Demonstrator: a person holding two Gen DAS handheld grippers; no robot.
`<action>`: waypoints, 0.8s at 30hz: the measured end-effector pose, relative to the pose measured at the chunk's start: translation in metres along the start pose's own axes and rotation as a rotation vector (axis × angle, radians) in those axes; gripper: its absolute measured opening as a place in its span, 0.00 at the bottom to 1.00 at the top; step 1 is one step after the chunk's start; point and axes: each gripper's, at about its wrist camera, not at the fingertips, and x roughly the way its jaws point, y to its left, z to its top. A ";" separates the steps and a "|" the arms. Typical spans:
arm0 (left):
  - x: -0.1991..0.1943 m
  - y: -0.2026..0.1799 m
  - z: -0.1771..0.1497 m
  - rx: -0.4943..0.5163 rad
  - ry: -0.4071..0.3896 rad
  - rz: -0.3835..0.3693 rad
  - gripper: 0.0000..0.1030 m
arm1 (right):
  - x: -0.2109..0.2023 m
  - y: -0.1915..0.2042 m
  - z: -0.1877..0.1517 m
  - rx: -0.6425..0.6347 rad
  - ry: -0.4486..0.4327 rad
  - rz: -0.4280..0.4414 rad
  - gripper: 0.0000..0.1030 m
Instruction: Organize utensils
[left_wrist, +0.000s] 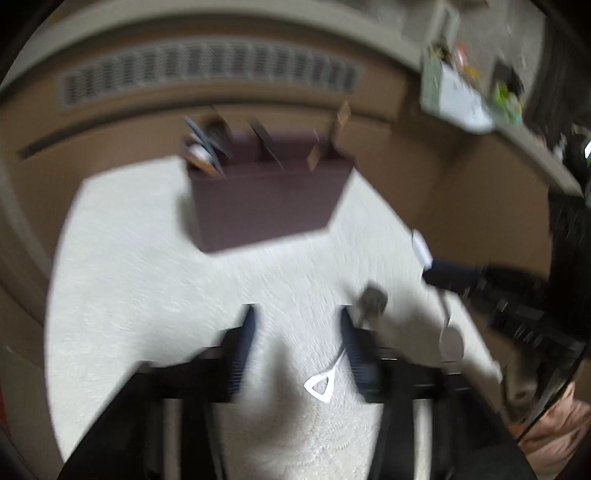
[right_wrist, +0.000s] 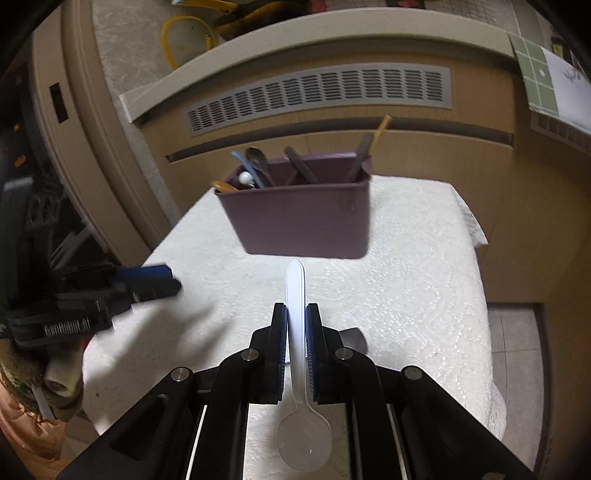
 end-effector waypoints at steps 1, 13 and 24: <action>0.010 -0.004 -0.001 0.020 0.024 -0.004 0.53 | 0.000 -0.005 -0.001 0.010 0.002 -0.006 0.10; 0.115 -0.090 0.019 0.366 0.263 -0.052 0.53 | -0.010 -0.072 -0.018 0.152 -0.002 -0.064 0.10; 0.107 -0.104 0.004 0.351 0.191 0.043 0.32 | -0.010 -0.078 -0.018 0.172 -0.004 -0.053 0.10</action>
